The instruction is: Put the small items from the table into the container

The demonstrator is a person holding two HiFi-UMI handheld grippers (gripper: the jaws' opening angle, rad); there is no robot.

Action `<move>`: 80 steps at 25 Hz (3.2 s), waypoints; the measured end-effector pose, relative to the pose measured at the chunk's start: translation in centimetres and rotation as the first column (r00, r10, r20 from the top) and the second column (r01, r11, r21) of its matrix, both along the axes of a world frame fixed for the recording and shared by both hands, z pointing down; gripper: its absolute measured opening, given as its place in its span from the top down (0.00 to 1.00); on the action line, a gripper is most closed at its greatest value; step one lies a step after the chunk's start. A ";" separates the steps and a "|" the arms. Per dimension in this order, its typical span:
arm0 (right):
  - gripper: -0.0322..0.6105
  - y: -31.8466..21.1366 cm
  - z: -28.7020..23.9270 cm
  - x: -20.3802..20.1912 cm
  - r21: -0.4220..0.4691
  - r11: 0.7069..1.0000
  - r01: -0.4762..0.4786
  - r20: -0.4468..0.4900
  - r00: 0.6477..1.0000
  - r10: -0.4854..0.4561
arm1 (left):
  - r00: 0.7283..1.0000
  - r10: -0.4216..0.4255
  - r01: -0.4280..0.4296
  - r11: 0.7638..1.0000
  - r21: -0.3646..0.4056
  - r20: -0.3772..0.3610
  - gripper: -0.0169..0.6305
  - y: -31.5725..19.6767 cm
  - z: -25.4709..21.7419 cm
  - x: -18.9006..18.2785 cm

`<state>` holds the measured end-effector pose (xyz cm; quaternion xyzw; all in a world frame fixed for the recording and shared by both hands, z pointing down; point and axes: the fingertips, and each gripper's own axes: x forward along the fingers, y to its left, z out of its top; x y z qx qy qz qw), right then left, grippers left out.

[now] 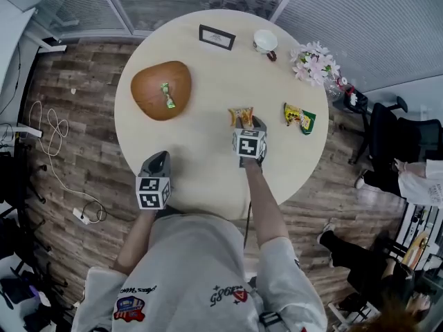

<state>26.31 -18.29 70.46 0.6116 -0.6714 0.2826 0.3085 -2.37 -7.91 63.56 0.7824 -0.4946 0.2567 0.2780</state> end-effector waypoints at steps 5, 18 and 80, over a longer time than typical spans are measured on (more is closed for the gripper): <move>0.68 -1.3 1.5 -0.3 -0.053 0.998 0.045 -0.026 0.999 -0.047 | 0.999 -0.029 0.029 0.999 -0.014 0.016 0.96 0.4 0.6 -1.3; 0.93 0.8 2.9 -0.9 -0.109 0.992 0.069 -0.049 0.996 -0.074 | 1.000 0.006 -0.005 1.000 -0.021 0.022 0.96 0.1 0.8 -1.2; 0.95 8.0 -9.6 -13.2 0.238 0.971 -0.035 0.207 0.978 -0.015 | 0.978 0.189 -0.184 0.981 0.064 -0.088 0.96 -5.2 -1.0 1.7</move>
